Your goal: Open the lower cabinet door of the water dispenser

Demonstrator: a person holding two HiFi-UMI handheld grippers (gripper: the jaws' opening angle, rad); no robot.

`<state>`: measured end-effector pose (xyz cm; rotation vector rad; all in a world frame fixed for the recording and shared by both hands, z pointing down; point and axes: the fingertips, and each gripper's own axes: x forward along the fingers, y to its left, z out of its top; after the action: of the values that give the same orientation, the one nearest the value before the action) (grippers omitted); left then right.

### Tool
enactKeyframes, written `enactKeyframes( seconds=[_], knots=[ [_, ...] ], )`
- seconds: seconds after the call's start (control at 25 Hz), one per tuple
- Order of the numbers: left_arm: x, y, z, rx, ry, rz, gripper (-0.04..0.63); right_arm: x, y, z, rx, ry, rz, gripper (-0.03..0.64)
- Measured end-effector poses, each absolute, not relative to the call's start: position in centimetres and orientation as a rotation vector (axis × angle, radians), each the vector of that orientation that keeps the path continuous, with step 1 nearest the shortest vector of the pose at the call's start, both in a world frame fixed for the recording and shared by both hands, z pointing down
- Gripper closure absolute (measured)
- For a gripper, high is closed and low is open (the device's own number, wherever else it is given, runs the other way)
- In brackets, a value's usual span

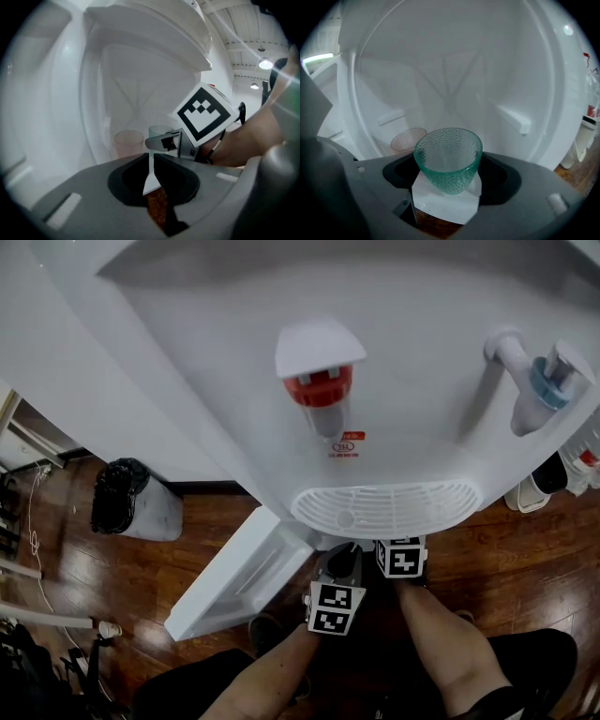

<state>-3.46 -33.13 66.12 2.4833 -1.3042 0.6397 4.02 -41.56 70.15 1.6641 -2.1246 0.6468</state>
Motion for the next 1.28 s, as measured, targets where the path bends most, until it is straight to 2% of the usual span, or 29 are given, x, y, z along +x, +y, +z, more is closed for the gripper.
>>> enactKeyframes(
  seconds=[1.28],
  knots=[
    [-3.7,-32.9,66.4,2.428,-1.272,0.566,0.595,3.1,-43.3,71.7,1.601,-2.136,0.549,0.25]
  ],
)
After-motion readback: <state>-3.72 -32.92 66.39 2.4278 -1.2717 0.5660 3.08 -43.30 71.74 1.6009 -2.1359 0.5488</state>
